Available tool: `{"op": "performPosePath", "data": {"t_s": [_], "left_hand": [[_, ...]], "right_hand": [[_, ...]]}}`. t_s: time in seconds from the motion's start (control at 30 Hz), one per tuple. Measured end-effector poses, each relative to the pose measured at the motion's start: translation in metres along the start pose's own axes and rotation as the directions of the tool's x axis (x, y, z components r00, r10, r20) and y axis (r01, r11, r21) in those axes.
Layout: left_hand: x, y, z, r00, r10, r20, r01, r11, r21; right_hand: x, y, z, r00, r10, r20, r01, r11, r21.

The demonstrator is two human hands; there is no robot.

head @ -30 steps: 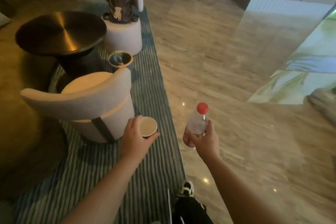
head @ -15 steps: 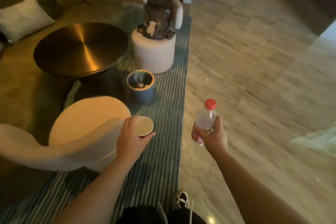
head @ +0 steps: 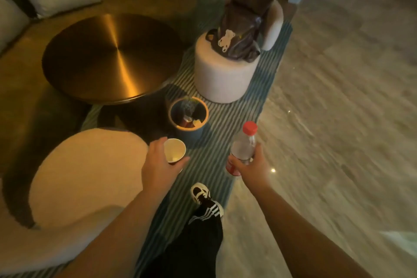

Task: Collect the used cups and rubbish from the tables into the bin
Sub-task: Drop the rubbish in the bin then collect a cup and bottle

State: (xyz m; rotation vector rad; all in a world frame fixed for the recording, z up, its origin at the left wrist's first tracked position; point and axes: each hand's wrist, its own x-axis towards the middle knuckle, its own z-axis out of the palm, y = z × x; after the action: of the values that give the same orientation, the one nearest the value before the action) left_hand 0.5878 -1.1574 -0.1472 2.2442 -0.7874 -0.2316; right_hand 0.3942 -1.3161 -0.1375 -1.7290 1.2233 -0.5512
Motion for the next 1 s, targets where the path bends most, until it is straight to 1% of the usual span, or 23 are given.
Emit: {"op": "performPosePath", "data": {"t_s": [0.17,0.3,0.4,0.5,0.6,0.67,0.73,0.83,0.87,0.93,0.97,1.0], "left_hand": [[0.106,0.021,0.046,0.99,-0.138,-0.027,0.134,0.983,-0.123],[0.175,0.029,0.062,0.974,-0.218,-0.062,0.21,0.971,-0.118],[0.21,0.029,0.068,0.952,-0.305,-0.036,0.3,0.948,-0.103],[0.235,0.024,0.077,0.922,-0.386,-0.032,0.379,0.917,-0.126],[0.253,0.017,0.099,0.886,-0.461,-0.041,0.451,0.879,-0.153],[0.266,0.013,0.121,0.836,-0.547,-0.045,0.534,0.829,-0.169],[0.282,0.011,0.148,0.763,-0.644,-0.056,0.623,0.756,-0.203],[0.309,0.006,0.201,0.698,-0.708,-0.106,0.669,0.698,-0.253],[0.32,0.004,0.22,0.661,-0.739,-0.129,0.691,0.667,-0.278],[0.342,-0.004,0.254,0.536,-0.83,-0.155,0.747,0.551,-0.371],[0.353,-0.01,0.271,0.486,-0.859,-0.159,0.764,0.506,-0.4],[0.362,-0.019,0.288,0.456,-0.877,-0.154,0.777,0.476,-0.412]], "right_hand": [[0.14,-0.041,0.024,0.986,0.01,0.168,-0.004,0.999,-0.036],[0.24,-0.078,0.042,0.968,-0.019,0.251,0.031,0.999,-0.044],[0.295,-0.097,0.059,0.95,-0.024,0.311,0.041,0.998,-0.048],[0.341,-0.105,0.084,0.929,-0.015,0.37,0.04,0.997,-0.062],[0.386,-0.099,0.114,0.884,0.012,0.467,0.034,0.995,-0.09],[0.417,-0.089,0.133,0.844,0.034,0.535,0.034,0.992,-0.118],[0.451,-0.074,0.153,0.801,0.065,0.595,0.03,0.989,-0.147],[0.503,-0.044,0.186,0.7,0.165,0.695,-0.05,0.982,-0.184],[0.519,-0.033,0.197,0.678,0.176,0.714,-0.053,0.98,-0.191],[0.547,-0.007,0.22,0.664,0.122,0.738,0.023,0.983,-0.183],[0.558,0.005,0.232,0.651,0.094,0.753,0.065,0.982,-0.179],[0.568,0.018,0.244,0.637,0.09,0.766,0.078,0.98,-0.181]]}}
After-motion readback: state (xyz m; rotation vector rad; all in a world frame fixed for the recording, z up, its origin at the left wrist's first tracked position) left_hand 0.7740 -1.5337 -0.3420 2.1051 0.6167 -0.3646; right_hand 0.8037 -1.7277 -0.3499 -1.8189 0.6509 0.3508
